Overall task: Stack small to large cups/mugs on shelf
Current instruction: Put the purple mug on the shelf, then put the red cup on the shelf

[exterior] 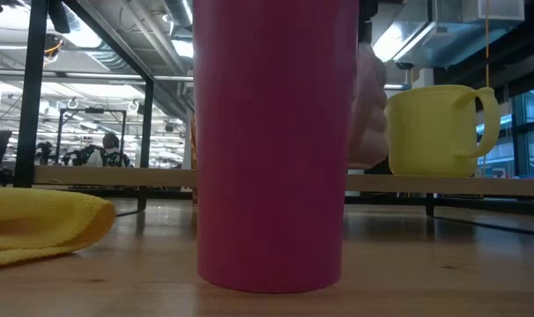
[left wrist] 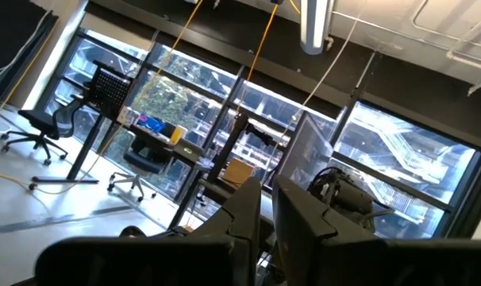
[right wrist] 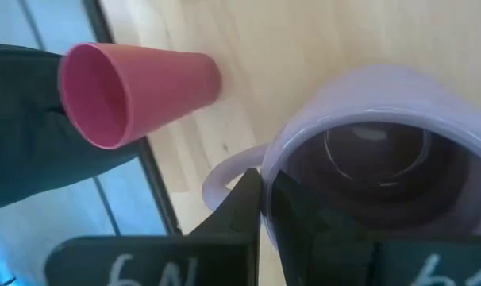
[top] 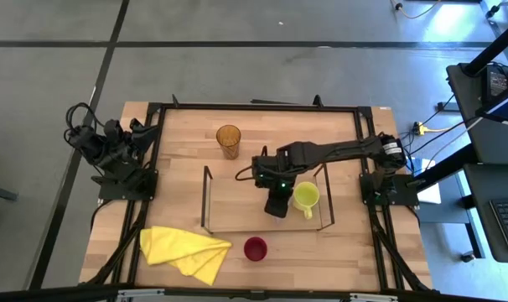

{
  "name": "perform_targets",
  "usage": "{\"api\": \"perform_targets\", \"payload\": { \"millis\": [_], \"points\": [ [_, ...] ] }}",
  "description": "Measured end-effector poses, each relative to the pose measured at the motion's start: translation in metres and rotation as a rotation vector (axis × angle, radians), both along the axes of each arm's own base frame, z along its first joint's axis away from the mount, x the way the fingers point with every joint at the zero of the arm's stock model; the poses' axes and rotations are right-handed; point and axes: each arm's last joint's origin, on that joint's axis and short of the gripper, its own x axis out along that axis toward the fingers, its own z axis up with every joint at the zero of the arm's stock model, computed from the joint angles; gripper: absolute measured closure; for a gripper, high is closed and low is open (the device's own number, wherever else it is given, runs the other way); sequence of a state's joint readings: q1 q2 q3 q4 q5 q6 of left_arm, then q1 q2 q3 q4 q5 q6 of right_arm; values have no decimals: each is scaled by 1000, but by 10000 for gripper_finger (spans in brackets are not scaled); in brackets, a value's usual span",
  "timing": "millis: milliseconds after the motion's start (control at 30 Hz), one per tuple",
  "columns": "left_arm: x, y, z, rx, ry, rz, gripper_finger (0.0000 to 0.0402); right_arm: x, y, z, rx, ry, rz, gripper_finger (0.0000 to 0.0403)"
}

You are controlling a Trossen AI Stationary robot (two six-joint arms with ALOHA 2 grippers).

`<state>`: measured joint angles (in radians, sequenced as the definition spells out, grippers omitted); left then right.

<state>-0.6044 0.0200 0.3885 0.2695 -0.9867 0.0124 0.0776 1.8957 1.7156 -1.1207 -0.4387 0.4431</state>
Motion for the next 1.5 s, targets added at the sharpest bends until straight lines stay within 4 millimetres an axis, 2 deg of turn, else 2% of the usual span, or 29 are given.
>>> {"api": "perform_targets", "payload": {
  "millis": [567, 1300, 1500],
  "points": [
    [0, 0, 0, -1, 0, 0, 370, -1, 1, -1, -34, -5, 20, 360],
    [0, 0, 0, -1, 0, 0, 370, -4, 2, -2, -60, 30, 22, 358],
    [0, 0, 0, 15, 8, 6, 370, -1, 5, 11, -59, -16, 28, 358]
  ]
}}
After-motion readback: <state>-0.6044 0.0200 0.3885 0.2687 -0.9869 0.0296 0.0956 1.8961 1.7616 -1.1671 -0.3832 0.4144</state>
